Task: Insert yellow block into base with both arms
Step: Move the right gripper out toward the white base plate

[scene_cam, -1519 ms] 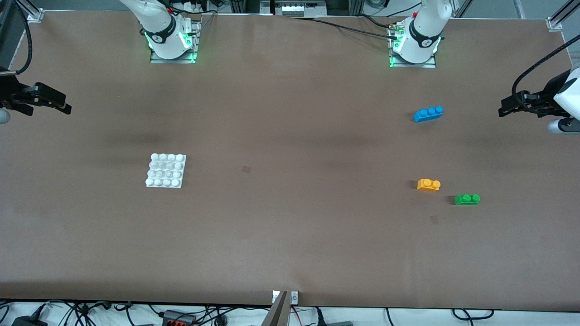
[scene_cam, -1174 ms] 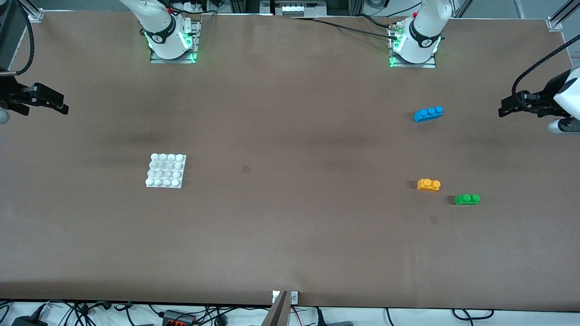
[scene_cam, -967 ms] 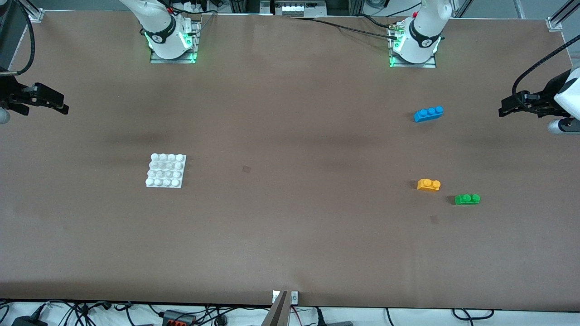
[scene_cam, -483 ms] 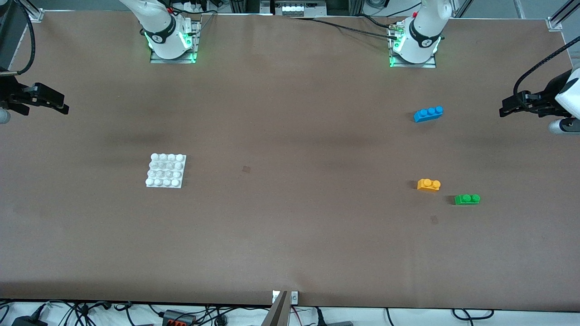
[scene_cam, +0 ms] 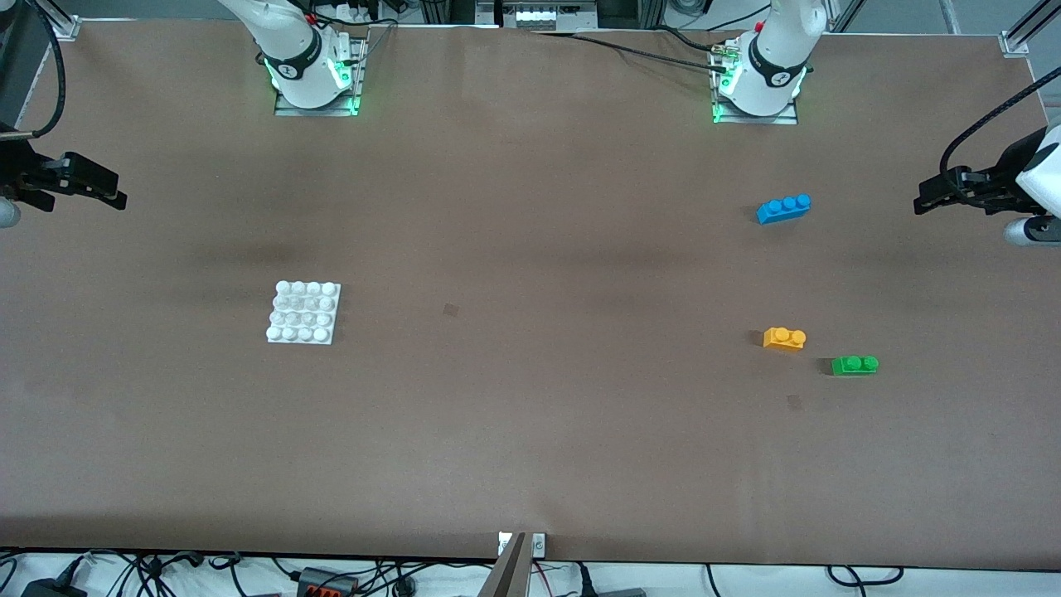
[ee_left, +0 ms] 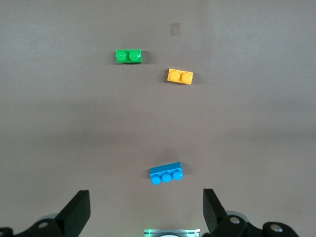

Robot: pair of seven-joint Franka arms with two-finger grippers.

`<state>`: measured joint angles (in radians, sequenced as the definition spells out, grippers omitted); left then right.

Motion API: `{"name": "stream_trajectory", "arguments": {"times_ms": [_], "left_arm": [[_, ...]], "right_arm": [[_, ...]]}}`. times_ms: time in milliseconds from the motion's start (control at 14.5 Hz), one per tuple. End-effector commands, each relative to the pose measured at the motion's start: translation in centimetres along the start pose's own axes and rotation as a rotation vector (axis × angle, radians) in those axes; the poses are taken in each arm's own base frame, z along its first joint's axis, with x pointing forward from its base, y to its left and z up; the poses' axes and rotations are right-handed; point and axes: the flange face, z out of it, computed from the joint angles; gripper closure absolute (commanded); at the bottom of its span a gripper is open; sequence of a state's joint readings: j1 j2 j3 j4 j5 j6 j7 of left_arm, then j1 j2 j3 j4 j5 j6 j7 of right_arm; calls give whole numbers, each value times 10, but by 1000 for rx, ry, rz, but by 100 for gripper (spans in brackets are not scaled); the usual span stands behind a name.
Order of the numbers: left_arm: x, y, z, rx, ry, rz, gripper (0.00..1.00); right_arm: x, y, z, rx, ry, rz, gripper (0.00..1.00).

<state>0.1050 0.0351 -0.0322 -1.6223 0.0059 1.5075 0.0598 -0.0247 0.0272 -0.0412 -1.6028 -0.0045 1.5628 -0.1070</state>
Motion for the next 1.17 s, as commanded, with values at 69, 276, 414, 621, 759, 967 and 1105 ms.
{"name": "stream_trajectory", "arguments": {"times_ms": [69,276,414,621,759,967,1105], "left_arm": [[-4,-4,-2,15,3,10,0],[-4,-4,-2,15,3,10,0],[-4,-4,-2,15,3,10,0],[-4,-4,-2,16,3,12,0],[-4,-4,-2,16,3,12,0],[-4,-4,-2,15,3,10,0],[-4,-4,-2,15,3,10,0]], "right_arm": [[1,2,16,-3,-49,-14,0],[3,4,18,5,-48,1,0],[8,0,25,3,-58,-13,0],[28,-28,60,1,-117,-66,0],[43,-47,96,2,-170,-78,0],[67,-56,169,51,-246,-74,0],[76,-52,212,47,-197,-46,0]]}}
